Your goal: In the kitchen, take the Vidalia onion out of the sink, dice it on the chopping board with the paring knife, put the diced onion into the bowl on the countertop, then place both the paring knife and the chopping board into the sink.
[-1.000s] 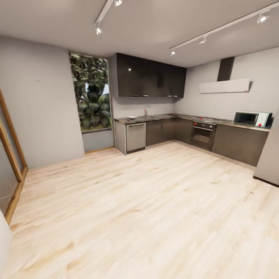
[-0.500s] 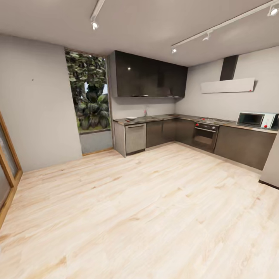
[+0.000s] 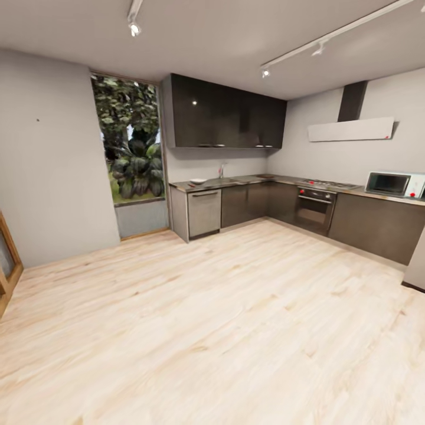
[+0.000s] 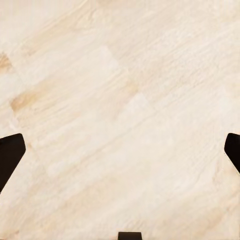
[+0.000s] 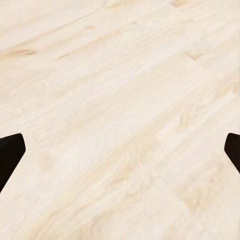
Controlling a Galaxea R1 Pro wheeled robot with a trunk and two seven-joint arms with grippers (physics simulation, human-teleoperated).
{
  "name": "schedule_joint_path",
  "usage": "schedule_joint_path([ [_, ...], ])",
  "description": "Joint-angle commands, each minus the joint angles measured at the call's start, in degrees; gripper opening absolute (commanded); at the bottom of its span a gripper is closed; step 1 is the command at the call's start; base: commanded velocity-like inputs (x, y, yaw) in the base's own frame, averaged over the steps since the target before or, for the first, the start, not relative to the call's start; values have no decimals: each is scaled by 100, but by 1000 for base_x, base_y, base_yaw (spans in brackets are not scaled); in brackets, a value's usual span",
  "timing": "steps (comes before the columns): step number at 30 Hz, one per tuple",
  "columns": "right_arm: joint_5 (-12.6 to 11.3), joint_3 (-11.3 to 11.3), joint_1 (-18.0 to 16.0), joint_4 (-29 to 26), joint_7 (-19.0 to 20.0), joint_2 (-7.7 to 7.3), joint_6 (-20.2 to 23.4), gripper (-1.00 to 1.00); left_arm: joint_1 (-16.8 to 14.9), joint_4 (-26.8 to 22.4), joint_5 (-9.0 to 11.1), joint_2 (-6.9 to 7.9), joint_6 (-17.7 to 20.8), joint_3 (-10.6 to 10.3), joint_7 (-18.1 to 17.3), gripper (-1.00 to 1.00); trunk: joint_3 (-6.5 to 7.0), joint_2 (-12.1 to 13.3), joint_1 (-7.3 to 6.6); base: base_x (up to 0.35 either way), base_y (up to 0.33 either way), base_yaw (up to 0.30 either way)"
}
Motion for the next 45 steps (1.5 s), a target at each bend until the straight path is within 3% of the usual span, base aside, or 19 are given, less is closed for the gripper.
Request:
schedule_joint_path([
  [1, 3, 1, -3, 4, -18, 2, -17, 100, 0, -4, 1, 0, -10, 3, 1, 100, -5, -2, 3, 322, -101, 0],
  [45, 3, 4, -3, 5, -18, 2, -16, 100, 0, -4, -7, -9, -5, 3, 1, 100, -5, -2, 3, 322, -124, 0],
])
